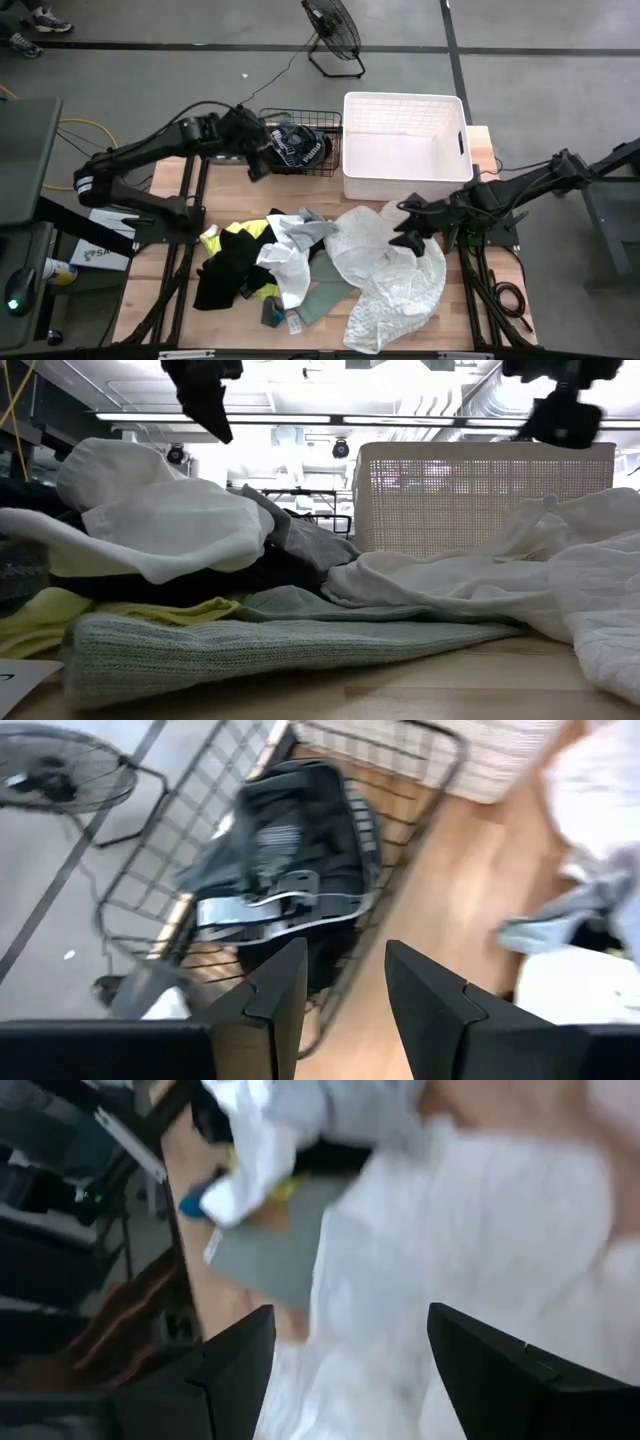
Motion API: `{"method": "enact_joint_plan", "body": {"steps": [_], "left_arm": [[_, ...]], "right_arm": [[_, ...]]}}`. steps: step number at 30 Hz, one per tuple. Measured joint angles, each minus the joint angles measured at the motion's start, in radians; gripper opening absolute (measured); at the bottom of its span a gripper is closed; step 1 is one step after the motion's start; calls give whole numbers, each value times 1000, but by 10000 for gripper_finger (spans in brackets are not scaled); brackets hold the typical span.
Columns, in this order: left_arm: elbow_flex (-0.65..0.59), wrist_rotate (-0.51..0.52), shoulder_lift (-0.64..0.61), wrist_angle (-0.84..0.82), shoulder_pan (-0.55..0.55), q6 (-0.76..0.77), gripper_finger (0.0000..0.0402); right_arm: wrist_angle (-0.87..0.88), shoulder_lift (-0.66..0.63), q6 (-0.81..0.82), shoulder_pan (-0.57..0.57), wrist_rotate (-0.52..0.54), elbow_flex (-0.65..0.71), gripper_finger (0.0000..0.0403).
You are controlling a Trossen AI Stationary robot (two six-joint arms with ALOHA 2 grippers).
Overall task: Pick & Place Cloths
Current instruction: Put the white dress into the white laundry bin
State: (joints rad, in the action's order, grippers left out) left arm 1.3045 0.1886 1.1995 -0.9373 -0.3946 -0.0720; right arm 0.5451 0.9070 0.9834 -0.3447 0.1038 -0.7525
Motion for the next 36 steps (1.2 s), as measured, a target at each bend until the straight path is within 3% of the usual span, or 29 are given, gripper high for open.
{"method": "enact_joint_plan", "body": {"steps": [7, 19, 24, 36], "left_arm": [[0, 1, 0, 4, 143, 43, 131], [0, 2, 0, 4, 282, 56, 131], [0, 3, 0, 2, 299, 63, 131], [0, -32, 0, -2, 299, 84, 131]], "right_arm": [[125, 0, 275, -106, -35, 0, 254], [448, 73, 642, -210, 27, 0, 254], [474, 139, 670, -214, 33, 0, 254], [434, 314, 647, -210, 180, 0, 254]]}}
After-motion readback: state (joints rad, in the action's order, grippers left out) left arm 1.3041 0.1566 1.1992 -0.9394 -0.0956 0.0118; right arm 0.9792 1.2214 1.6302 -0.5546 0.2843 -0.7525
